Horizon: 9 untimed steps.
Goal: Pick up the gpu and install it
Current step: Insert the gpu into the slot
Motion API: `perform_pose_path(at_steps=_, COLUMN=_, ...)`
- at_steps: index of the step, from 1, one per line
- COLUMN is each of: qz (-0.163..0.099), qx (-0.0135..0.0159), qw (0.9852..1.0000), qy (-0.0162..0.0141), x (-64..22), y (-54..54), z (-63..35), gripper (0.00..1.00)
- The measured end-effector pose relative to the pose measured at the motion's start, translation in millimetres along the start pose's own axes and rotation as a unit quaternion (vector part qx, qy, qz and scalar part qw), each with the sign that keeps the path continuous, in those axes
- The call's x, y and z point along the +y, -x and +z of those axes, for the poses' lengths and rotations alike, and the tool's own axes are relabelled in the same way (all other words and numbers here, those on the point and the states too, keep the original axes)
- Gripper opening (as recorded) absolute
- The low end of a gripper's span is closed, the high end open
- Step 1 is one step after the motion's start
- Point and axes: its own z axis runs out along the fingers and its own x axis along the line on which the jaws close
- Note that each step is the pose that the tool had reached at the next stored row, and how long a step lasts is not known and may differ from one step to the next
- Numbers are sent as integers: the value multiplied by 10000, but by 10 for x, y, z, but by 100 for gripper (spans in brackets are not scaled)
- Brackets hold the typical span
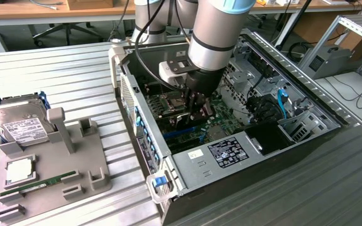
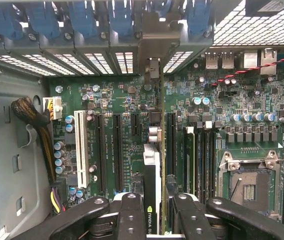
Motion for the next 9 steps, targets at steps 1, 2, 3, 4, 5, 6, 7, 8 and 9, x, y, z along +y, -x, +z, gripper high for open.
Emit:
perform_pose_path(at_steps=1, qz=0, qx=1, qw=10000, qy=0, x=0, y=0, z=1, gripper=27)
perform_pose_path(at_steps=2, qz=0, qx=-1, qw=10000, qy=0, x=0, y=0, z=6, gripper=27)
perform_pose_path(at_steps=3, qz=0, qx=-1, qw=10000, qy=0, x=0, y=0, z=11, gripper=27)
perform_pose_path(at_steps=4, qz=0, qx=0, qw=10000, qy=0, x=0, y=0, z=16, gripper=27)
perform_pose_path(at_steps=5, qz=0, qx=0, qw=10000, qy=0, x=0, y=-1, z=22, gripper=27)
perform_pose_path(at_steps=6, qz=0, qx=0, qw=10000, qy=0, x=0, y=-1, z=29, gripper=27)
perform_pose_path(at_steps=7, qz=0, qx=0, qw=10000, qy=0, x=0, y=-1, z=35, gripper=27)
perform_pose_path(at_steps=8, qz=0, qx=1, qw=10000, qy=0, x=0, y=-1, z=37, gripper=27)
perform_pose_path(at_steps=9, qz=0, qx=1, qw=10000, qy=1, x=0, y=-1, z=36, gripper=27)
